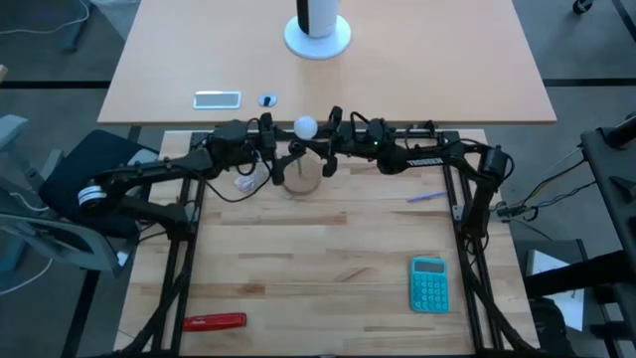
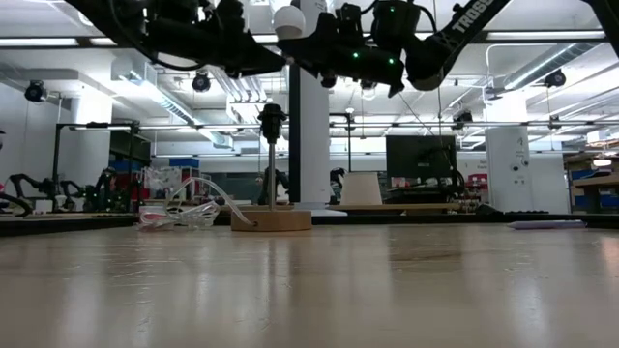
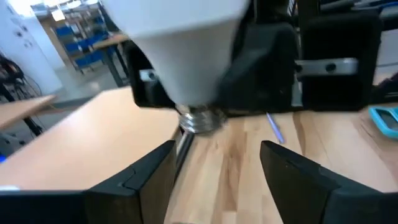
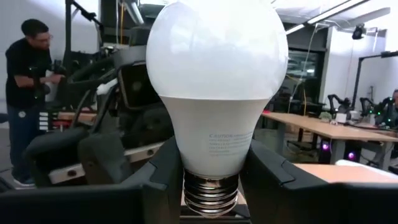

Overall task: Screw lightbulb
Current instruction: Insert the light bulb into the bulb socket

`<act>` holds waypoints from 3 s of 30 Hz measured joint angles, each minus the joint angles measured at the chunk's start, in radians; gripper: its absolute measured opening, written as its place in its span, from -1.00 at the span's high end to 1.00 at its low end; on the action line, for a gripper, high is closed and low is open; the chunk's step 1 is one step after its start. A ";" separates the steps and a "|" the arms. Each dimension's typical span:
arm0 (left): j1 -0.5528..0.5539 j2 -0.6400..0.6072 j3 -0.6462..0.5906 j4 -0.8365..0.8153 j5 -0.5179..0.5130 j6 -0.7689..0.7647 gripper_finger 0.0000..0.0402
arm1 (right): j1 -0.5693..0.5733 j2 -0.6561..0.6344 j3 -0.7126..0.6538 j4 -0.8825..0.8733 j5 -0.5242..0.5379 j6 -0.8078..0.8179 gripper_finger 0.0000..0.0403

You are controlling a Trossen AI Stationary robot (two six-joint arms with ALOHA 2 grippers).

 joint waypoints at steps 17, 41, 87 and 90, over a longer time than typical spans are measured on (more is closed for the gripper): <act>0.004 0.006 0.005 0.109 0.113 -0.138 -0.13 | 0.026 0.036 -0.018 -0.012 -0.015 -0.128 0.45; 0.002 0.016 -0.034 0.178 0.074 -0.251 0.16 | 0.052 0.049 -0.017 -0.057 0.009 -0.087 0.20; 0.001 -0.018 -0.205 0.447 -0.053 -0.154 0.18 | 0.054 -0.144 0.025 -0.325 0.088 -0.144 -0.38; 0.001 0.015 -0.186 0.451 -0.053 -0.165 0.18 | 0.055 -0.143 0.044 -0.358 0.089 -0.154 -0.44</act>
